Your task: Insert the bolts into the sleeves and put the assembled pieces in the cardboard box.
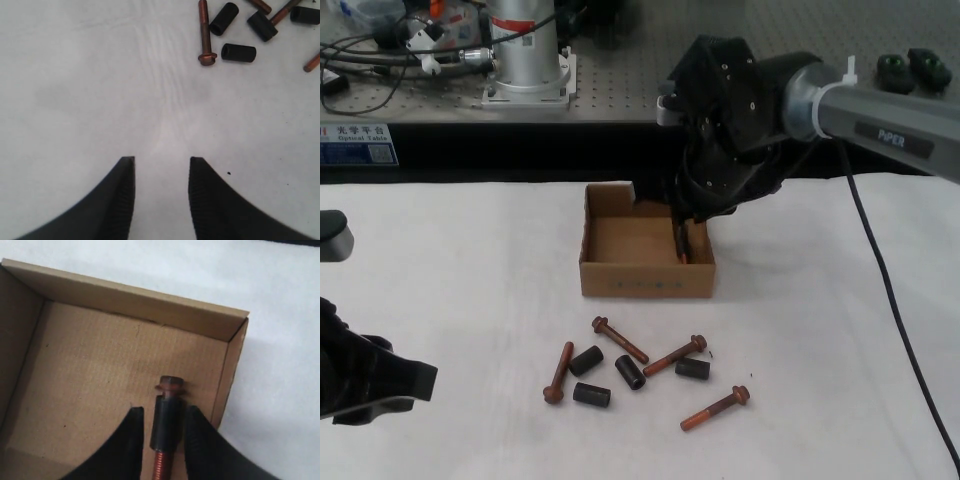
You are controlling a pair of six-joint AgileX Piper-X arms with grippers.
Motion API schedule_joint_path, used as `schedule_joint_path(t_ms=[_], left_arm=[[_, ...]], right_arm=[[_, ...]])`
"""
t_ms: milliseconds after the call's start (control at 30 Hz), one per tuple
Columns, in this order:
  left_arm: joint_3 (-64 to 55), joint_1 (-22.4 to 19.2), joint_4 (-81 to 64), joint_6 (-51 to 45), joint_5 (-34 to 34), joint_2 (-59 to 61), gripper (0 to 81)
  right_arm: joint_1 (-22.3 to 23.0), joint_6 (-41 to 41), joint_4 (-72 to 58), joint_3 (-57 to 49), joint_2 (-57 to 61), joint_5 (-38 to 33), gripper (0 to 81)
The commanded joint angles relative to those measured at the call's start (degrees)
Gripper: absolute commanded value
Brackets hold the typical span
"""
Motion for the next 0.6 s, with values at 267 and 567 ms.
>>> schedule_joint_path(t_ms=[267, 567], left_arm=[[-0.2, 0.3, 1.9, 0.6, -0.1, -0.6, 27.0], [-0.2, 0.3, 0.9, 11.2, 5.6, -0.6, 27.0]], right_arm=[[-0.4, -3.9, 6.5, -0.9, -2.0, -0.6, 18.8], [-0.4, -9.4, 14.0, -0.9, -10.1, -2.4, 18.8]])
